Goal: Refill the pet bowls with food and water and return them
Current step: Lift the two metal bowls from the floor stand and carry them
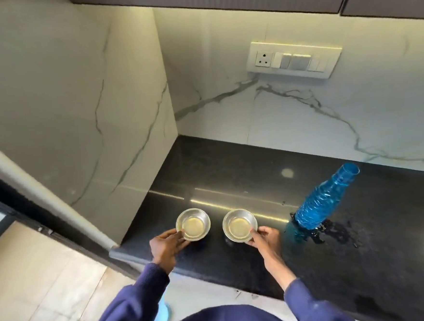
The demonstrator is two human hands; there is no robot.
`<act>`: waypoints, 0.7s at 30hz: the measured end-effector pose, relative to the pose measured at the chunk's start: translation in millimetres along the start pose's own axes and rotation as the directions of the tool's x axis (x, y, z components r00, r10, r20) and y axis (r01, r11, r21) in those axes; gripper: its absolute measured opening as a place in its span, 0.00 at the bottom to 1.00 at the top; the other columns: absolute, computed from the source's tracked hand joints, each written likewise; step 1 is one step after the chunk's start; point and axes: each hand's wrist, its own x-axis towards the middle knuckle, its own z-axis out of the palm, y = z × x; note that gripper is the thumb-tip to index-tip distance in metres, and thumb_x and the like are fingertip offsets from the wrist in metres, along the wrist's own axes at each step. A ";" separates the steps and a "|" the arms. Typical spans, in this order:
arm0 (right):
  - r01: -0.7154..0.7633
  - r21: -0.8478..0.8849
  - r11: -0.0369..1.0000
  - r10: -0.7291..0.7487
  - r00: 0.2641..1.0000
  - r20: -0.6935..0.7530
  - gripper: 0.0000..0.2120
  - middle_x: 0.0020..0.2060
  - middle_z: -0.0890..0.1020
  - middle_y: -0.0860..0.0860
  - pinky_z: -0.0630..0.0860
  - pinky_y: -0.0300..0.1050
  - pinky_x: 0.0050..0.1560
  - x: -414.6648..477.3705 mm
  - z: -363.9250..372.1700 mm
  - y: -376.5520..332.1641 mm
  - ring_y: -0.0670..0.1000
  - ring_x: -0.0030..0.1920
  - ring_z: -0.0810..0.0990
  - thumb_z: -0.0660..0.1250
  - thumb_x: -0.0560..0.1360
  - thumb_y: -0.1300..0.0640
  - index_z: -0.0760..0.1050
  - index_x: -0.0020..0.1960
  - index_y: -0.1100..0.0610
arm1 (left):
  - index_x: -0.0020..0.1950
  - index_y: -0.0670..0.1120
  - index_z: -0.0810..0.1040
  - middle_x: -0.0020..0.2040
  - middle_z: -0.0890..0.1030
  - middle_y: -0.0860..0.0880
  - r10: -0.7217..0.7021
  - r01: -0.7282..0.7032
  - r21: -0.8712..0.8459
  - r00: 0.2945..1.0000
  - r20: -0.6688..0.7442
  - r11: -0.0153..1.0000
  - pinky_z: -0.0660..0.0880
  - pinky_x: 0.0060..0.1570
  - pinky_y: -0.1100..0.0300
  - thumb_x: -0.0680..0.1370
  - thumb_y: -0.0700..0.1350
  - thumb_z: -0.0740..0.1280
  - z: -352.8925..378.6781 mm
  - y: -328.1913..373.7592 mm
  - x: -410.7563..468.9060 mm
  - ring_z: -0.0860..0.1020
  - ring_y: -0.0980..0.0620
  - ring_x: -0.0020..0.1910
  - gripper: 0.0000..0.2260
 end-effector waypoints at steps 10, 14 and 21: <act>-0.090 0.131 0.987 0.108 0.985 -0.132 0.09 0.47 0.84 0.67 0.86 0.50 0.40 41.3 31.1 -19.8 0.61 0.43 0.85 0.72 0.75 0.70 0.78 0.54 0.73 | 0.66 0.28 0.75 0.62 0.79 0.28 -0.061 0.049 0.138 0.994 0.087 0.989 0.85 0.51 0.46 0.79 0.29 0.68 46.0 47.9 63.1 0.81 0.33 0.59 0.16; -0.080 0.133 0.988 0.101 0.982 -0.162 0.03 0.46 0.85 0.66 0.85 0.58 0.48 51.5 37.5 -22.7 0.60 0.42 0.85 0.72 0.76 0.70 0.79 0.47 0.70 | 0.67 0.28 0.75 0.62 0.79 0.30 -0.087 0.072 0.166 0.993 0.083 0.983 0.78 0.62 0.42 0.79 0.28 0.67 56.5 54.4 79.7 0.80 0.32 0.62 0.16; -0.077 0.127 0.989 0.097 0.983 -0.155 0.03 0.46 0.85 0.65 0.84 0.57 0.51 54.6 39.5 -27.3 0.63 0.46 0.87 0.71 0.76 0.70 0.79 0.45 0.65 | 0.67 0.27 0.73 0.63 0.78 0.28 -0.093 0.072 0.191 0.990 0.104 0.979 0.79 0.62 0.40 0.78 0.26 0.67 62.8 58.0 85.6 0.79 0.33 0.59 0.17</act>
